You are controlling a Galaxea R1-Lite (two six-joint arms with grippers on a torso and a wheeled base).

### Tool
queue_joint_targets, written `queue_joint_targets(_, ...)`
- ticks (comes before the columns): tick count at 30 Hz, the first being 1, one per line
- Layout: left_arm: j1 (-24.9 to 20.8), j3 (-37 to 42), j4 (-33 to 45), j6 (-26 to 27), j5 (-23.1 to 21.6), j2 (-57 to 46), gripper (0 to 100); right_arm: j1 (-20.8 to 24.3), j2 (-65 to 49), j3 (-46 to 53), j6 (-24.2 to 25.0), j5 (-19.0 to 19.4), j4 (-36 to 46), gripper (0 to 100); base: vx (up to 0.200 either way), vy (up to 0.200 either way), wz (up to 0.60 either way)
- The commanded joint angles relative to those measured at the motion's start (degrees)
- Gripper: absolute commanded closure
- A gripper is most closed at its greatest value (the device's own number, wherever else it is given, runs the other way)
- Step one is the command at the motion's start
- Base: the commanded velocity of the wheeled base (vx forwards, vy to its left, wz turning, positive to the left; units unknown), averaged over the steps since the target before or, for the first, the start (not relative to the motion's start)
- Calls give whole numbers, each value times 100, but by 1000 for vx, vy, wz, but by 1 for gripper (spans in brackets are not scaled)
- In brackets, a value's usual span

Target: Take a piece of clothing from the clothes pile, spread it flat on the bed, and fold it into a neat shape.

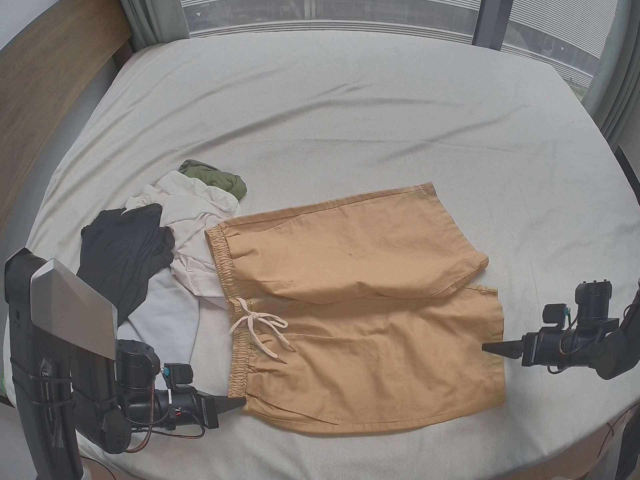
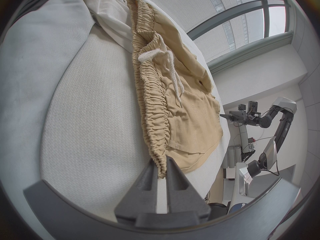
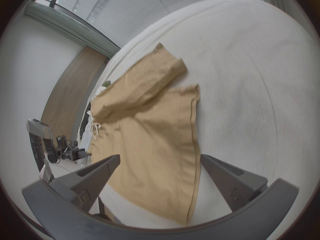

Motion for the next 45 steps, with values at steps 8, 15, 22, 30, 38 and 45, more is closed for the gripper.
queue_joint_targets(8,0,-1,-14,8,0,14,100,-213,-854,20,-721,-32,1923,0,0,0,0)
queue_joint_targets(15,-44,8,-14,8,0,41,100,-354,-301,29,-739,-50,1932,0,0,0,0)
queue_joint_targets(22,-44,8,-14,8,0,41,100,-354,16,29,-730,-59,1932,0,0,0,0)
queue_joint_targets(30,-44,-1,-14,8,0,41,100,-310,227,12,-721,-59,1914,0,0,0,0)
queue_joint_targets(38,-44,8,-23,17,0,41,100,-310,499,-24,-695,-59,1765,0,0,0,0)
queue_joint_targets(45,-44,-1,-23,17,0,32,100,-266,833,3,-677,-59,1299,0,0,0,0)
